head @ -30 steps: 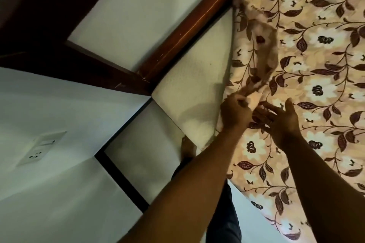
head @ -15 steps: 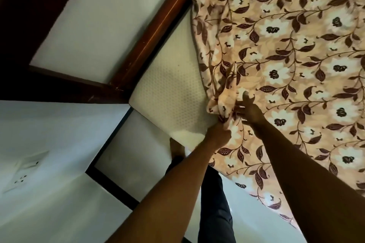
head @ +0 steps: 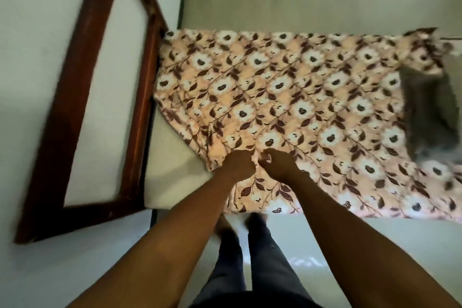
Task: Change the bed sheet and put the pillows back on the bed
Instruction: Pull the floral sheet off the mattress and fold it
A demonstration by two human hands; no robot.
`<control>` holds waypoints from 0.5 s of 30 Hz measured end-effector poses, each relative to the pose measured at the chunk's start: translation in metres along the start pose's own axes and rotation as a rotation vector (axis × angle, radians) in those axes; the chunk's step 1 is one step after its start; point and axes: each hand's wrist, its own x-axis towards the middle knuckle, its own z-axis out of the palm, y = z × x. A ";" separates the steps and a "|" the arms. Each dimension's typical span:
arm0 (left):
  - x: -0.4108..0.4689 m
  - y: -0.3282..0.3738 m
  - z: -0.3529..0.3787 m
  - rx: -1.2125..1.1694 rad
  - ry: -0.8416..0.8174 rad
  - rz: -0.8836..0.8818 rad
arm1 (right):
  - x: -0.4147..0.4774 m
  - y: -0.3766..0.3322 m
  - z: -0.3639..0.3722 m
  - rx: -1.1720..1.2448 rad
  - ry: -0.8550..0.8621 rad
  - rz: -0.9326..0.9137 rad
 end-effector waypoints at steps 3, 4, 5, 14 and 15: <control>-0.018 0.052 0.000 0.124 -0.053 0.129 | -0.045 0.033 -0.010 0.039 0.034 0.079; -0.022 0.070 0.005 0.188 -0.072 0.173 | -0.060 0.050 -0.012 0.063 0.044 0.118; -0.026 0.089 0.011 0.258 -0.094 0.211 | -0.075 0.066 -0.015 0.091 0.052 0.153; -0.037 0.284 0.108 0.652 -0.224 0.541 | -0.203 0.284 -0.027 0.319 0.192 0.461; -0.036 0.311 0.124 0.675 -0.232 0.570 | -0.216 0.314 -0.030 0.337 0.211 0.497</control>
